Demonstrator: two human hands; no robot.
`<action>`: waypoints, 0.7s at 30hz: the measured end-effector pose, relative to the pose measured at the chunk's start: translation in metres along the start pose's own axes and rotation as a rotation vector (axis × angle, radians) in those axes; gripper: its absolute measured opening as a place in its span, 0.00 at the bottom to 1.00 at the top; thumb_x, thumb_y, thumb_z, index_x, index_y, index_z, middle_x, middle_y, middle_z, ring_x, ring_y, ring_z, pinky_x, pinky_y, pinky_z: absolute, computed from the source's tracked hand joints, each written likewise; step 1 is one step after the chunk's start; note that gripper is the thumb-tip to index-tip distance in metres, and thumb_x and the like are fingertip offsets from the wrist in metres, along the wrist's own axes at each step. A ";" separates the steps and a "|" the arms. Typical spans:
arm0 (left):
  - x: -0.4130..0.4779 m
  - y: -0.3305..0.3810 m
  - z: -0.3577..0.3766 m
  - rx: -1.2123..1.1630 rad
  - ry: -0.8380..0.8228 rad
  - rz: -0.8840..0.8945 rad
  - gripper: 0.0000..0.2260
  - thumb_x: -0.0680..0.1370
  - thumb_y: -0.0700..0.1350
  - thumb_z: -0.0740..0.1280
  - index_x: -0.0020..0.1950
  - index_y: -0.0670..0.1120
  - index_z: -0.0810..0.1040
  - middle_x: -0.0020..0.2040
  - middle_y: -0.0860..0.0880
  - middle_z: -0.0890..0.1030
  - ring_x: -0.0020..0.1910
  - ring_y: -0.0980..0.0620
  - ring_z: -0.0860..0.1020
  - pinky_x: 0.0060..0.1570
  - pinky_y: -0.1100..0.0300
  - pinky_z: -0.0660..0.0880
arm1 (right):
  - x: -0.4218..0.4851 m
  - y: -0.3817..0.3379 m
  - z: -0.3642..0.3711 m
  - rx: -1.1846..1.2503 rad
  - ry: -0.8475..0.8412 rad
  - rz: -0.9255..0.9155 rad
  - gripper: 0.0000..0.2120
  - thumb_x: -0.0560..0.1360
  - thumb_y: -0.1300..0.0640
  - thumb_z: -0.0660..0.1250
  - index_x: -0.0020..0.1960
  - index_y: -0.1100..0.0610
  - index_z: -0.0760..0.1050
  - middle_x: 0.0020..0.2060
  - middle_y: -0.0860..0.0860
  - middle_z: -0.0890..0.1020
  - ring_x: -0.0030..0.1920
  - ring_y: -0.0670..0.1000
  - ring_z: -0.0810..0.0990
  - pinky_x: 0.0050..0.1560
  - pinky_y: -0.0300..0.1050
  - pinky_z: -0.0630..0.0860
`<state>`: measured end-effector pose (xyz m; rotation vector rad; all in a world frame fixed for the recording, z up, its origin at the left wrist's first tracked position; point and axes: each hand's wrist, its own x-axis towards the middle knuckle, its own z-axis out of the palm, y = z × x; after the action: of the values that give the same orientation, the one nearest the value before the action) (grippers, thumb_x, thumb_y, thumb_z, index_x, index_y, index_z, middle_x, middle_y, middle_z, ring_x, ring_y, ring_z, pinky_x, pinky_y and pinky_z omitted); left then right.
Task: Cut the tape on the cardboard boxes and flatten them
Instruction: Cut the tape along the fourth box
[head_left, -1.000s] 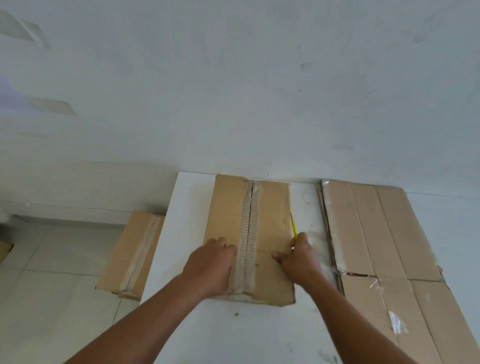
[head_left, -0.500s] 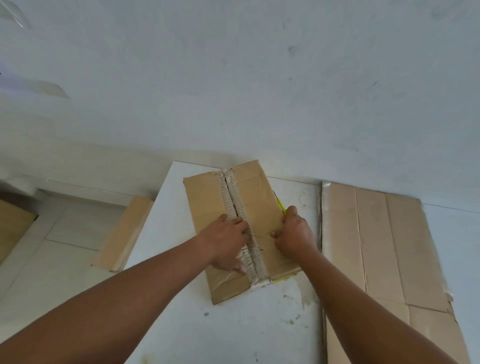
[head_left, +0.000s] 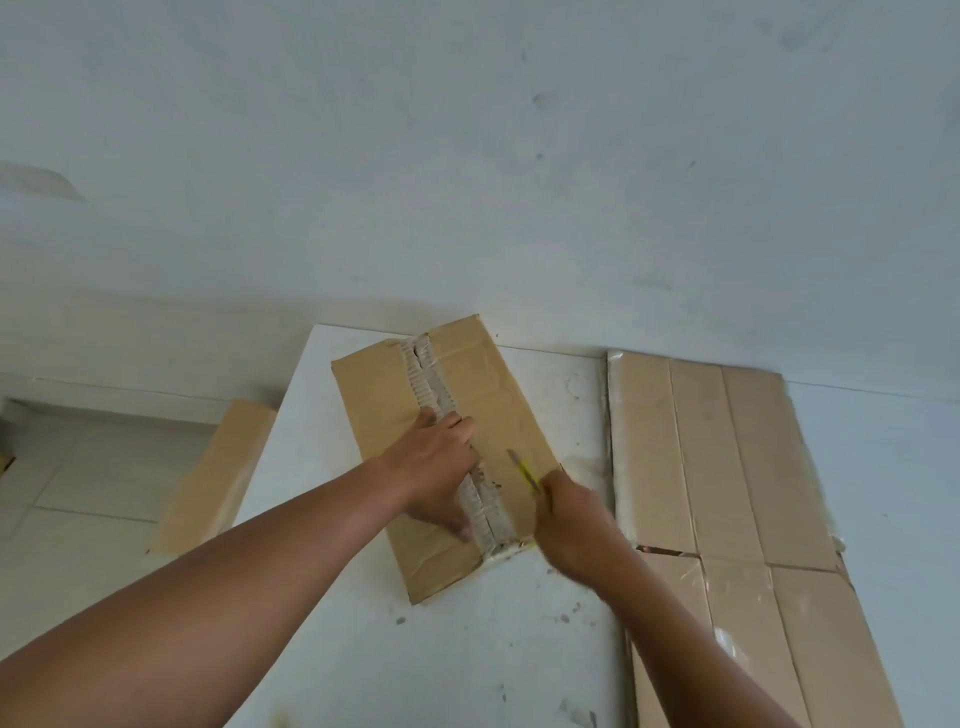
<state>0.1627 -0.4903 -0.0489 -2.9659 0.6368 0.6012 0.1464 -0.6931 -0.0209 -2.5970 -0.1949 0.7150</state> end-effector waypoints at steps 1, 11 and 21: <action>0.000 0.000 0.001 -0.005 0.001 0.003 0.36 0.63 0.76 0.69 0.61 0.51 0.78 0.63 0.49 0.69 0.65 0.48 0.66 0.69 0.46 0.60 | -0.013 0.001 0.006 -0.060 -0.022 -0.019 0.07 0.80 0.61 0.55 0.51 0.57 0.71 0.38 0.51 0.75 0.37 0.53 0.76 0.35 0.46 0.72; -0.005 -0.003 0.000 0.019 -0.059 0.031 0.38 0.66 0.75 0.68 0.65 0.49 0.73 0.67 0.50 0.72 0.69 0.47 0.68 0.72 0.41 0.58 | -0.038 -0.030 0.049 -0.224 -0.012 -0.050 0.16 0.74 0.69 0.59 0.59 0.59 0.72 0.43 0.51 0.72 0.37 0.53 0.72 0.37 0.43 0.72; -0.007 -0.007 0.003 -0.022 0.017 0.047 0.30 0.66 0.75 0.68 0.53 0.53 0.69 0.60 0.53 0.77 0.66 0.50 0.69 0.68 0.46 0.60 | -0.050 -0.039 0.041 -0.341 -0.126 0.012 0.06 0.76 0.65 0.61 0.47 0.56 0.68 0.37 0.50 0.67 0.41 0.54 0.73 0.42 0.45 0.73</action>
<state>0.1585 -0.4805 -0.0492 -2.9868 0.7073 0.5911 0.0816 -0.6546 -0.0123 -2.8757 -0.3692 0.9201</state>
